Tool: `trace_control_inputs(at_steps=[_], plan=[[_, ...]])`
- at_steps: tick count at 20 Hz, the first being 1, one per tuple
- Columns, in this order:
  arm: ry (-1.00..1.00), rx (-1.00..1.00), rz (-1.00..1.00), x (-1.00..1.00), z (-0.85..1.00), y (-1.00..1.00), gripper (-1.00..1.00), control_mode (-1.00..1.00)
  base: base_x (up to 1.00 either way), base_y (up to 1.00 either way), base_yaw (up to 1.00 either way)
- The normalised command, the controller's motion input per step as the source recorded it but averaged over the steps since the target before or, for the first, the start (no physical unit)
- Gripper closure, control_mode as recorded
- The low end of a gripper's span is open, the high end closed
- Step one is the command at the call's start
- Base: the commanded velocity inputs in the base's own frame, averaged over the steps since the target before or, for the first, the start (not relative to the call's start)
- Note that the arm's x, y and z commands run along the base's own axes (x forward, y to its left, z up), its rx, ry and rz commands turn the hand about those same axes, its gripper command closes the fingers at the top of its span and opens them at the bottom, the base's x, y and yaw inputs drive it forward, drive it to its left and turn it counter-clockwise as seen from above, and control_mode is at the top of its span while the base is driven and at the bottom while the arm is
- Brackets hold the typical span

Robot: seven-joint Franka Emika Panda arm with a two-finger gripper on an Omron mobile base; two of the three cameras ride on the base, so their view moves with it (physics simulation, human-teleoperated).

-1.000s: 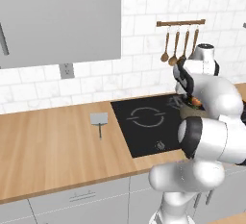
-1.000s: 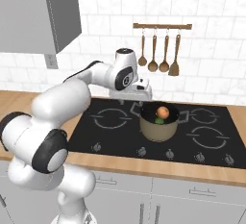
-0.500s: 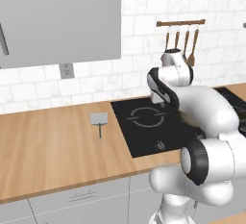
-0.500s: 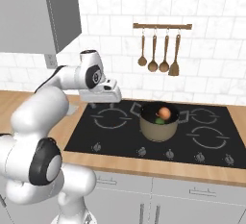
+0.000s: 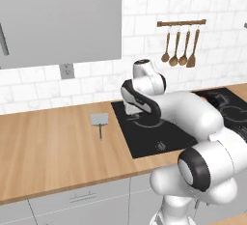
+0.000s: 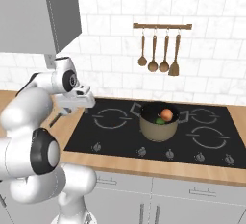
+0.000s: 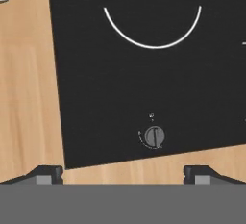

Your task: Put the onion and avocado in the pot. Retrieve the spatula and lightly stir the vegetables in the pot.

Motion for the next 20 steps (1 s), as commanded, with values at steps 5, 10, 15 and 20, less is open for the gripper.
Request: trace_control_inputs(at_steps=[5, 10, 15, 20], plan=[[0.00, 0.00, -0.09, 0.05, -0.40, 1.00, -1.00, -1.00, 0.00, 0.00, 0.00], [0.00, 0.00, -0.15, 0.42, -0.38, 1.00, -1.00, -1.00, 0.00, 0.00, 0.00], [0.00, 0.01, -0.14, 0.29, -0.25, 0.96, -1.00, -1.00, 0.00, 0.00, 0.00], [0.00, 0.05, -0.08, 0.09, -0.44, 0.54, -1.00, -1.00, 0.00, 0.00, 0.00]])
